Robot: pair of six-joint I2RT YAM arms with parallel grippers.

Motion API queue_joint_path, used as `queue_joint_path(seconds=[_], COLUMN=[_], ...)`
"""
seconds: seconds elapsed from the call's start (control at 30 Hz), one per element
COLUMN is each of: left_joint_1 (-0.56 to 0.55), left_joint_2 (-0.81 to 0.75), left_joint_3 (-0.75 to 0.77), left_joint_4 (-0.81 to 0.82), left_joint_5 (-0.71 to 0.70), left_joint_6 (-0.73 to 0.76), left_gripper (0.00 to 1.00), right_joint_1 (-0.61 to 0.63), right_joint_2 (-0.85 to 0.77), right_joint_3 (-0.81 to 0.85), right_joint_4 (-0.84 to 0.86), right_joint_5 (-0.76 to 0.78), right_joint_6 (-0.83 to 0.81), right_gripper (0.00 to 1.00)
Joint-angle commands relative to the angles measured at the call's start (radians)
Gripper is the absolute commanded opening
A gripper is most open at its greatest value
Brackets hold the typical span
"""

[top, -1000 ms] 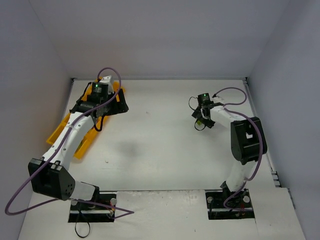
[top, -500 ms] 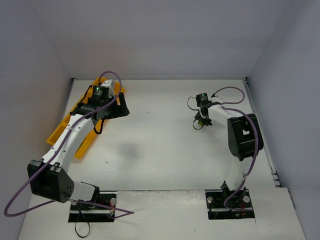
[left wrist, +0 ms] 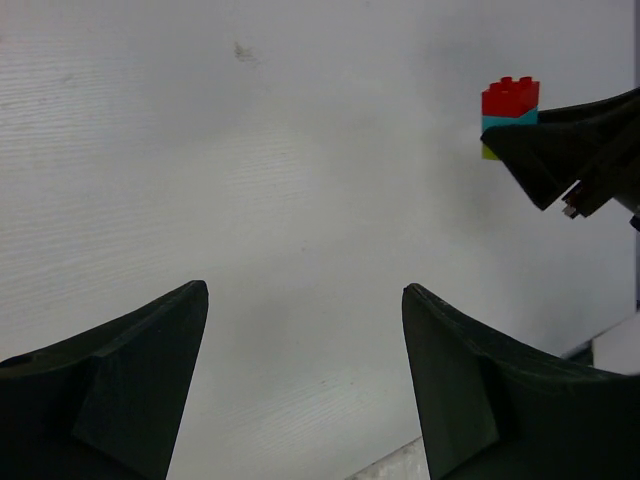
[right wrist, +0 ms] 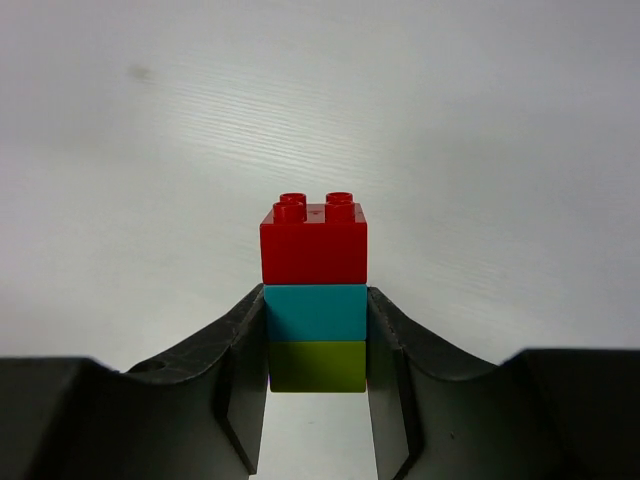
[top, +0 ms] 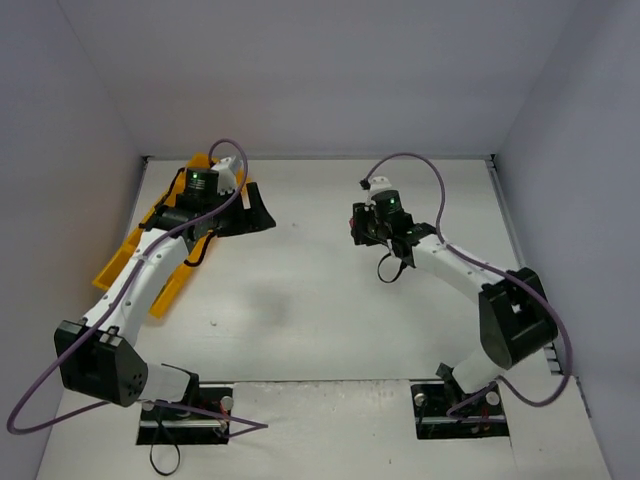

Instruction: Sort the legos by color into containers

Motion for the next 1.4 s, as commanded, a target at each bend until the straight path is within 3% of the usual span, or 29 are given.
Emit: queue_joint_path(seconds=[0.0,0.17,0.3,0.57,0.93,1.07,1.1,1.2,1.37], left_joint_1=[-0.009,-0.033,-0.087,-0.222,-0.294,-0.3,-0.305,-0.306,-0.302], left_joint_2=[-0.024,-0.007,0.008,0.053,0.148,0.154,0.152,0.152,0.14], left_joint_3=[0.074,0.11,0.136,0.176,0.208,0.199,0.199,0.2,0.202], left_joint_4=[0.11,0.181,0.214,0.283,0.283,0.328,0.345,0.352,0.349], left_joint_5=[0.143,0.273,0.292,0.248,0.203,0.203,0.203,0.2,0.201], left_joint_6=[-0.046,-0.137,-0.169,-0.226,-0.252,-0.273,-0.277,-0.277,-0.257], left_gripper=[0.72,0.72,0.72,0.72,0.71,0.57,0.42,0.25,0.09], right_joint_1=[0.025,0.039,0.042,0.06,0.076,0.08,0.082,0.082,0.082], right_joint_2=[-0.164,-0.273,-0.336,-0.39,-0.427,-0.433,-0.439,-0.444,-0.454], right_joint_3=[-0.031,-0.039,-0.037,-0.017,-0.04,-0.05,-0.056,-0.065,-0.094], right_joint_4=[0.197,0.199,0.186,0.14,0.142,0.143,0.143,0.145,0.151], right_joint_5=[-0.289,-0.573,-0.678,-0.738,-0.736,-0.73,-0.727,-0.712,-0.681], right_joint_6=[-0.24,-0.386,-0.454,-0.495,-0.497,-0.498,-0.5,-0.501,-0.507], right_gripper=[0.0,0.0,0.0,0.0,0.0,0.0,0.0,0.0,0.0])
